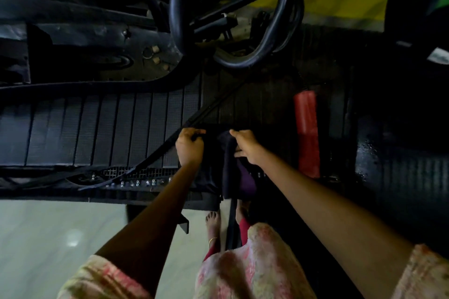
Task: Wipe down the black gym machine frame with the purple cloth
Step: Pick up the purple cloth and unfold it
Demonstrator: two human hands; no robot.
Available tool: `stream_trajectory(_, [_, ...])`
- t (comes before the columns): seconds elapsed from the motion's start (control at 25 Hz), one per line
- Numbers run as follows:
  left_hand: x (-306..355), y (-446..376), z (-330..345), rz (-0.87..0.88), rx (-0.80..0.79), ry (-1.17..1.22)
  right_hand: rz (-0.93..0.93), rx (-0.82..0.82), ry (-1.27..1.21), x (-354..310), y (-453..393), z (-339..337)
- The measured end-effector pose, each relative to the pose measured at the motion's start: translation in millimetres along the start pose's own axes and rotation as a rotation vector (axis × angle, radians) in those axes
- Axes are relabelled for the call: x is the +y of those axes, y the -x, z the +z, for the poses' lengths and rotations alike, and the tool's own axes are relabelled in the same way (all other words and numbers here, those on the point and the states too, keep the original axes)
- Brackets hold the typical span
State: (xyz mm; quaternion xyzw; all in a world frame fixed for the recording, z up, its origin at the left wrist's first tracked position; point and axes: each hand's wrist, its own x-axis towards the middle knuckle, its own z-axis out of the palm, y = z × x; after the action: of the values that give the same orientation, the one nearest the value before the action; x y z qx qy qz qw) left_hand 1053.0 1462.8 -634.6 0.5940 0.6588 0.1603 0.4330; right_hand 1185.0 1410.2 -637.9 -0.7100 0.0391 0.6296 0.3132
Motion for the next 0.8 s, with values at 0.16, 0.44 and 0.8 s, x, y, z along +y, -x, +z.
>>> stream_trajectory(0.16, [18.1,39.7,-19.1,-0.01,-0.08,0.045,0.067,0.047,-0.446,-8.7,51.0,11.1])
stream_trajectory(0.44, [22.6,113.3,-74.6,0.328,-0.306,-0.183,0.05,0.068,-0.657,-4.8,155.4,33.2])
stream_trajectory(0.8, [75.7,169.7,-144.3,0.528,-0.025,-0.011,-0.218,0.047,-0.765,-15.5,309.2,15.5])
